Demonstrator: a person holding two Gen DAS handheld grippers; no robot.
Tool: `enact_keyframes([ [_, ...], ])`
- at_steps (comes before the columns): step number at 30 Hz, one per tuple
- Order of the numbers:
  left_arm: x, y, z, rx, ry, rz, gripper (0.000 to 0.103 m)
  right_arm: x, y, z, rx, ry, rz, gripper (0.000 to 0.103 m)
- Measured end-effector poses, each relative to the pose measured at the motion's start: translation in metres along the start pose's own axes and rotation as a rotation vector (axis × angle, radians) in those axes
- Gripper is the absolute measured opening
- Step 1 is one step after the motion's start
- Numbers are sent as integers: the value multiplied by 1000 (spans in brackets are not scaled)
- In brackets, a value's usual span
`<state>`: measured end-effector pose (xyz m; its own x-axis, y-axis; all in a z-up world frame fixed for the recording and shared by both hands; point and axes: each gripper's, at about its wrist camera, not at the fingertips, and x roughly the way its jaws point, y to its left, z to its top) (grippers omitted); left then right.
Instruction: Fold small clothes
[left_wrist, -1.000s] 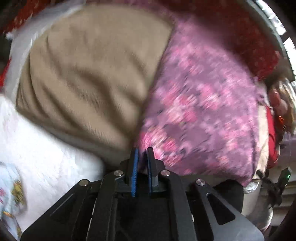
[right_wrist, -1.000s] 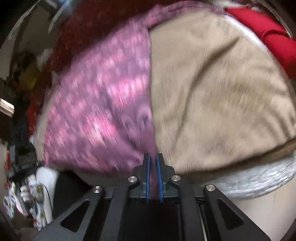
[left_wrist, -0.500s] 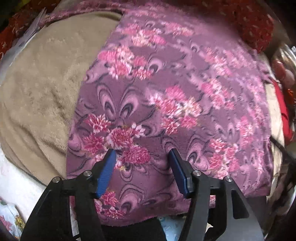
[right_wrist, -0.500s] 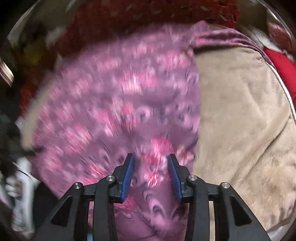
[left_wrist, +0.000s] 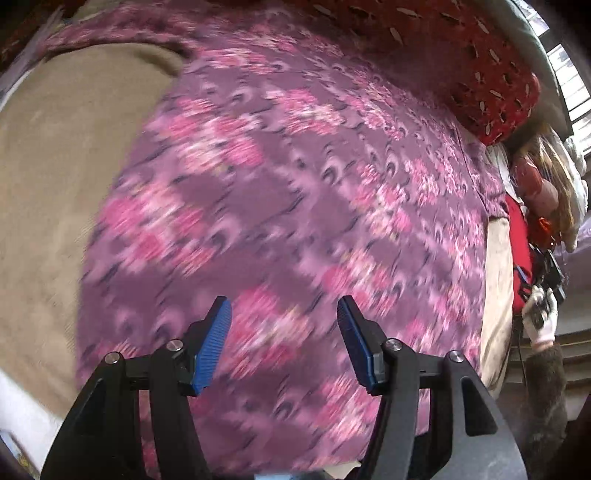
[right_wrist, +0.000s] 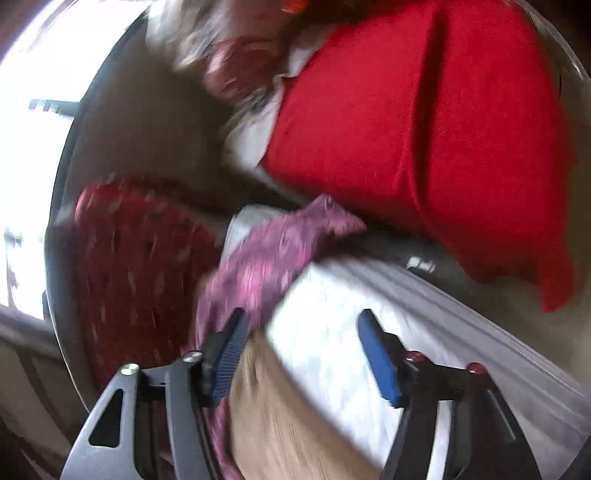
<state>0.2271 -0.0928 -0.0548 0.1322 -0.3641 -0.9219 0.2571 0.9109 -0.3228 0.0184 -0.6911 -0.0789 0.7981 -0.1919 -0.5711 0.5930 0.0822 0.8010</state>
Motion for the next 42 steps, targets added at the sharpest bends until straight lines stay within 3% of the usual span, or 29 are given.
enact_keyframes([
  [2,13,-18,21,16,3,8,58,32,-5,16,67,9,11,69],
  [4,18,-27,36,25,9,3,58,70,-8,31,130,76,6,71],
  [8,35,-55,65,45,-8,-23,58,117,-11,42,193,91,-17,74],
  [9,39,-62,71,52,-15,-24,58,120,-11,44,193,80,-26,67],
  [10,41,-69,78,64,-25,-24,58,122,-10,46,188,59,-10,53],
  [11,42,-74,83,72,-36,-21,58,120,-7,47,177,34,23,8],
  [14,42,-85,97,87,-76,-30,58,79,8,48,95,-95,137,8],
  [16,46,-87,103,89,-91,-27,58,40,19,49,2,-204,152,7],
  [18,58,-84,105,80,-82,-5,58,24,23,51,-58,-245,64,7],
  [21,65,-85,102,111,-96,20,59,33,21,49,-119,-157,-135,7],
  [23,63,-89,100,135,-102,30,60,27,30,38,-150,-179,-159,8],
  [26,61,-87,98,134,-89,9,60,16,56,19,-187,-211,-96,8],
  [30,56,-75,98,102,-75,-47,60,25,112,-23,-354,-138,-35,9],
  [37,42,-54,94,60,-22,-157,60,55,191,-144,-585,58,82,12],
  [42,23,-33,92,47,-32,-213,60,87,230,-234,-721,190,122,12],
])
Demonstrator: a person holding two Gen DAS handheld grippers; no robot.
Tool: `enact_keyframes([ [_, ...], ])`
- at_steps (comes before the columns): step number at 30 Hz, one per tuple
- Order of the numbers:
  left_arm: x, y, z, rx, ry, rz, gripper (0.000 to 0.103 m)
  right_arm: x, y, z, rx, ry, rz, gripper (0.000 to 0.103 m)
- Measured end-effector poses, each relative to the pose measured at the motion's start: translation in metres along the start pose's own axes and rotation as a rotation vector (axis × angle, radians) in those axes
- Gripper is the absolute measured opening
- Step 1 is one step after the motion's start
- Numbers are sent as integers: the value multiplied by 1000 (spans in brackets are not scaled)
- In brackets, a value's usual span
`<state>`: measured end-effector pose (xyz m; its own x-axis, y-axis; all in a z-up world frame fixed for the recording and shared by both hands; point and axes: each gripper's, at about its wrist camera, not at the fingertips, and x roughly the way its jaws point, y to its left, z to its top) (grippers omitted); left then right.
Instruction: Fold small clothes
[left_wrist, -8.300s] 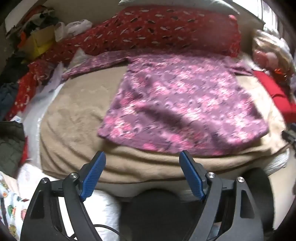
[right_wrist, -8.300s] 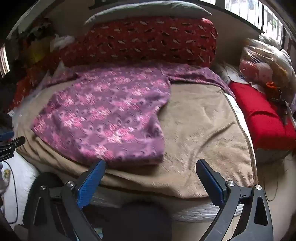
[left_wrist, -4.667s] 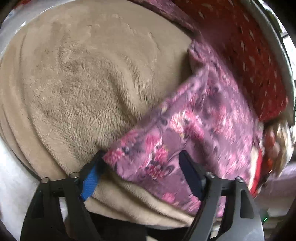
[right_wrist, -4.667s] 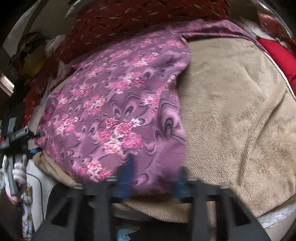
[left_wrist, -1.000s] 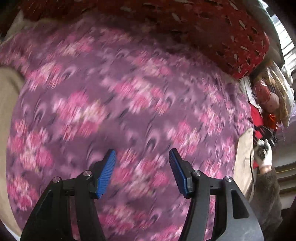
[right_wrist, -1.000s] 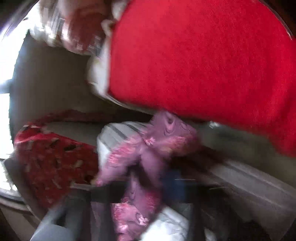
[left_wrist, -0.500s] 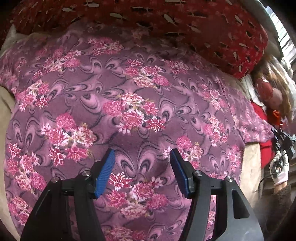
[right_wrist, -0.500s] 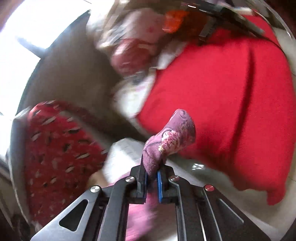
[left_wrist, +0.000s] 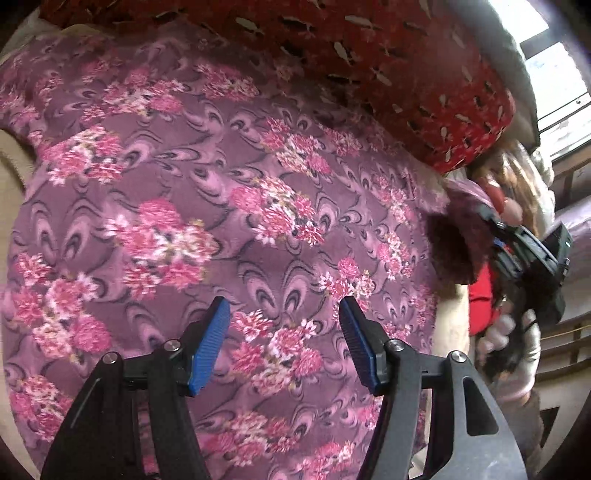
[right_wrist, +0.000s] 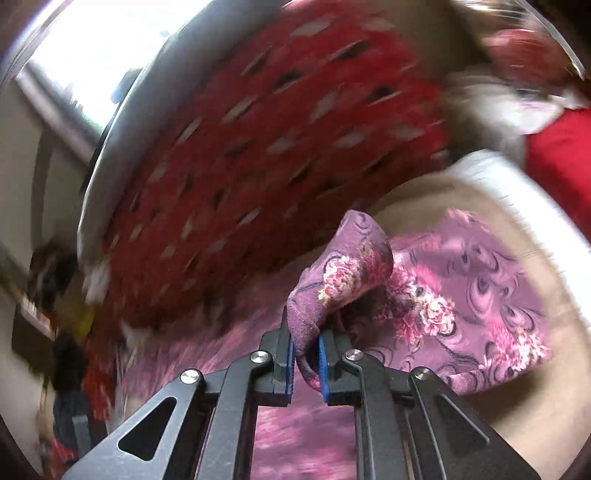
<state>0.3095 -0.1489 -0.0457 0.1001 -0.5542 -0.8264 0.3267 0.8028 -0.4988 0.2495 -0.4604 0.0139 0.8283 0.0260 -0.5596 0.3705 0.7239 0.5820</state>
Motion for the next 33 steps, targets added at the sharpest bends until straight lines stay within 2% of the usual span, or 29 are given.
enact_keyframes([
  [5,-17,21,1,-31,-17,-42,60,50,73,-37,-94,106,59,14],
  [7,-19,29,0,-49,-17,-53,60,69,98,-56,-109,152,72,23],
  [9,-20,33,0,-55,-12,-61,60,90,112,-75,-124,216,78,43],
  [11,-22,35,0,-54,-11,-67,60,103,120,-99,-138,290,70,47],
  [13,-21,31,1,-42,-7,-78,60,107,121,-119,-140,369,101,47],
  [14,-19,27,2,-34,-2,-82,60,101,119,-125,-159,370,95,45],
  [16,-9,17,7,-23,16,-86,60,79,111,-130,-167,319,93,45],
  [21,34,-18,30,-42,84,-115,60,25,56,-124,-31,228,86,50],
  [25,65,-44,44,-95,95,-100,59,-4,13,-119,49,187,66,50],
  [26,68,-48,45,-105,82,-84,40,-7,6,-118,58,176,58,50],
  [27,71,-52,47,-103,70,-67,3,-12,-1,-117,66,165,50,50],
  [30,66,-57,53,-97,30,-10,3,-23,-22,-111,100,127,34,50],
  [33,34,-54,59,-69,-89,13,2,-38,-45,-100,146,71,25,50],
])
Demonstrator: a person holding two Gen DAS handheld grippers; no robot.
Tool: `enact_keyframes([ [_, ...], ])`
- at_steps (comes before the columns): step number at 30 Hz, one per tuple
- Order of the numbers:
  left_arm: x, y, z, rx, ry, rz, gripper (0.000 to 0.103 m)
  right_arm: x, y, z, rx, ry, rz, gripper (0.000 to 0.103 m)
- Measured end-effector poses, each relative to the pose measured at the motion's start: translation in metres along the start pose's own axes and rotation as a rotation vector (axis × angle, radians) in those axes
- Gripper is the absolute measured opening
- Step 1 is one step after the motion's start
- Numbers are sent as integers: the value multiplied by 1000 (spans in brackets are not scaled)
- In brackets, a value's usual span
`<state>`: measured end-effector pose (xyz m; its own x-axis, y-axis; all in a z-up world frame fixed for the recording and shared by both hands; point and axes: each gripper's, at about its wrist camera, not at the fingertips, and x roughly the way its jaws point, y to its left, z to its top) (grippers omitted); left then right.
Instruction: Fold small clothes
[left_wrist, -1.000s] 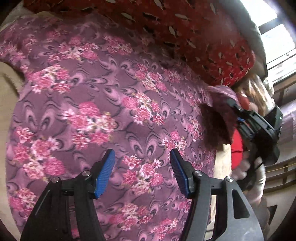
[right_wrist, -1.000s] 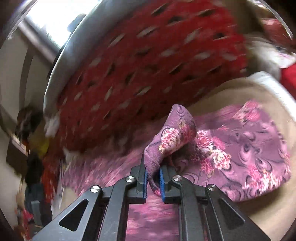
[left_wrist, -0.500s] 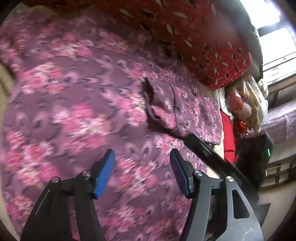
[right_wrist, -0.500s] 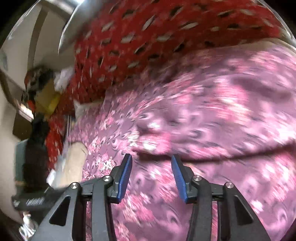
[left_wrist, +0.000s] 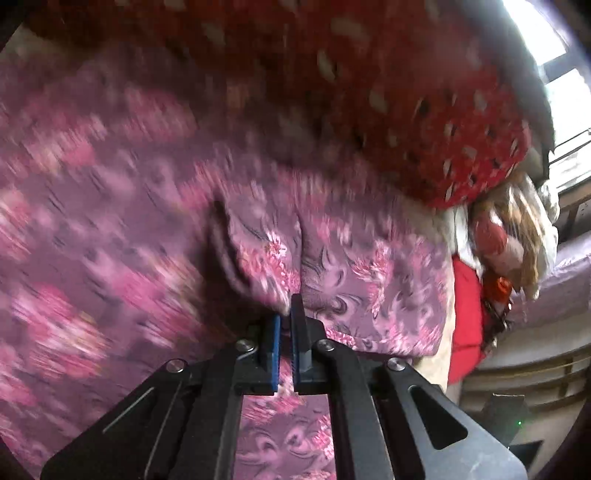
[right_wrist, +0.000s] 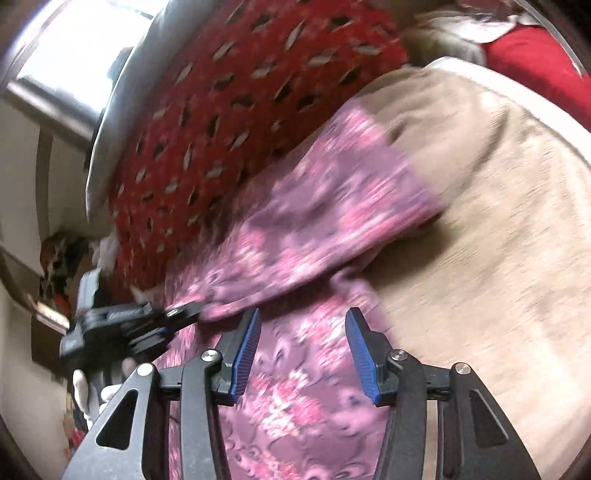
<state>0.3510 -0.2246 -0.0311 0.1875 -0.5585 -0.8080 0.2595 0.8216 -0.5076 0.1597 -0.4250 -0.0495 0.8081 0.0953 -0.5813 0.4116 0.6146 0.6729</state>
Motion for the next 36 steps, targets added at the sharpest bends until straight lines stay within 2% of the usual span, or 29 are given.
enact_keyframes([
  [3,-39,19,12,2,-113,43,2,-11,-14,15,36,-57,-15,53],
  [5,-50,37,20,-6,-146,101,2,-12,-22,26,63,-88,-31,56],
  [8,-54,67,26,-53,-147,158,2,2,-29,40,94,-82,-42,57],
  [10,-49,87,28,-104,-108,133,2,22,-27,46,96,-52,-55,57],
  [12,-44,97,27,-123,-84,140,2,42,-21,47,98,-7,-40,57],
  [13,-41,99,26,-118,-79,144,2,55,-16,46,90,41,-12,53],
  [15,-39,104,26,-123,-81,140,3,66,-4,44,35,86,2,8],
  [16,-37,107,26,-126,-78,137,3,64,5,43,-9,69,-20,8],
  [17,-35,107,23,-121,-74,148,3,54,14,41,-57,5,-31,8],
  [19,-23,105,16,-82,-36,205,4,44,18,37,-102,-68,-52,8],
  [20,-18,105,14,-60,-16,229,7,52,12,35,-94,-34,-88,15],
  [22,-29,108,10,-51,-16,197,7,78,-6,32,-45,136,-140,14],
  [23,-39,112,7,-64,-29,162,7,65,-8,34,-23,87,-109,15],
  [24,-53,116,5,-85,-62,114,7,57,-6,35,-23,63,-118,19],
  [26,-75,122,3,-124,-122,38,7,36,8,38,-72,-25,-122,21],
  [28,-77,118,8,-131,-124,9,14,30,25,37,-121,-56,-115,28],
  [29,-73,115,10,-122,-120,18,23,33,35,35,-144,-51,-109,36],
  [30,-65,111,12,-110,-112,48,32,38,44,31,-164,-32,-101,37],
  [33,-23,117,15,-107,-7,155,34,63,67,12,-225,53,-100,37],
  [34,-18,123,16,-118,9,151,34,71,78,6,-244,78,-101,37],
  [36,-32,127,16,-137,-16,91,34,84,98,-8,-290,111,-86,37],
])
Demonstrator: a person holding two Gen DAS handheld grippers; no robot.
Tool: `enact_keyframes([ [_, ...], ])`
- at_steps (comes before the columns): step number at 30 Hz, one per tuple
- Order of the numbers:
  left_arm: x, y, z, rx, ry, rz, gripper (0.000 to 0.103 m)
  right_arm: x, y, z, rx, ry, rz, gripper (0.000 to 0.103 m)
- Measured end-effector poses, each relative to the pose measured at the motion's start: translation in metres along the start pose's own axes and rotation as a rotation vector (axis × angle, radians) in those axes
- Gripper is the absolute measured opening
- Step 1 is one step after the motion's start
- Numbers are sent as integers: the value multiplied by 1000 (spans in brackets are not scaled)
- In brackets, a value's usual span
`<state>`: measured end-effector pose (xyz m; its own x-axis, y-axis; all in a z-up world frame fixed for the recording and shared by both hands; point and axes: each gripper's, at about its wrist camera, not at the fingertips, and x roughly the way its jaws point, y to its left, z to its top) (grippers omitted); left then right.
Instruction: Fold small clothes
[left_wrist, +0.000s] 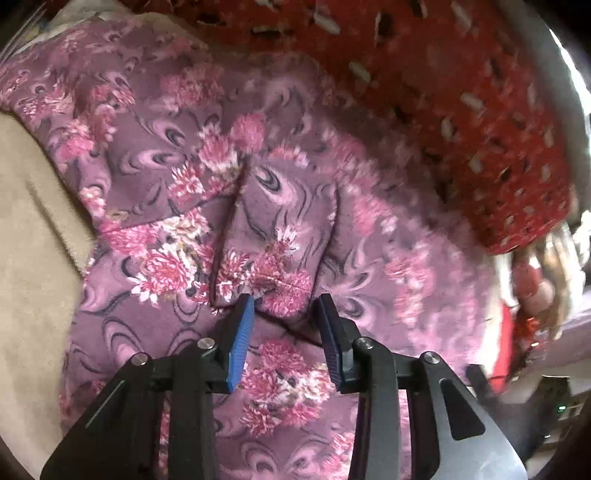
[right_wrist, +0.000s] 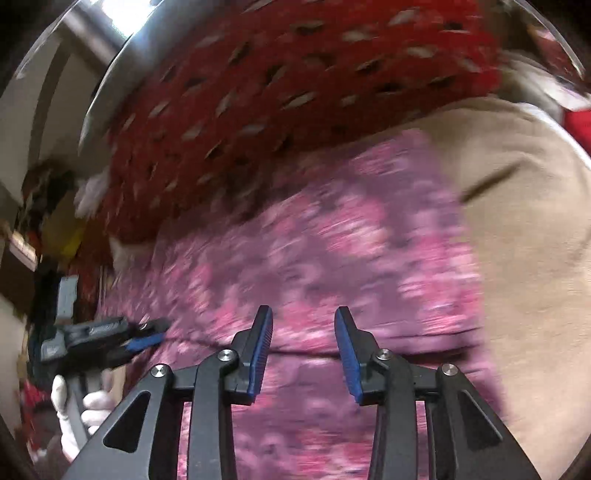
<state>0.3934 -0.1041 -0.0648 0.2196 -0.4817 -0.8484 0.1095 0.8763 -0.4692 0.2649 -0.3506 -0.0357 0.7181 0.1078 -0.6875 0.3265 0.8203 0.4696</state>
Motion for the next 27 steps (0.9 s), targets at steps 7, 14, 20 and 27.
enact_keyframes([
  [7,-69,72,29,-106,-118,-58,50,57,104,6,-186,48,46,38],
  [14,-110,223,93,-378,-197,47,50,145,184,-30,-396,124,2,62],
  [20,-119,294,136,-547,-272,80,50,143,190,-52,-502,15,0,73],
  [27,-92,304,166,-616,-324,113,47,143,187,-51,-492,10,63,81],
])
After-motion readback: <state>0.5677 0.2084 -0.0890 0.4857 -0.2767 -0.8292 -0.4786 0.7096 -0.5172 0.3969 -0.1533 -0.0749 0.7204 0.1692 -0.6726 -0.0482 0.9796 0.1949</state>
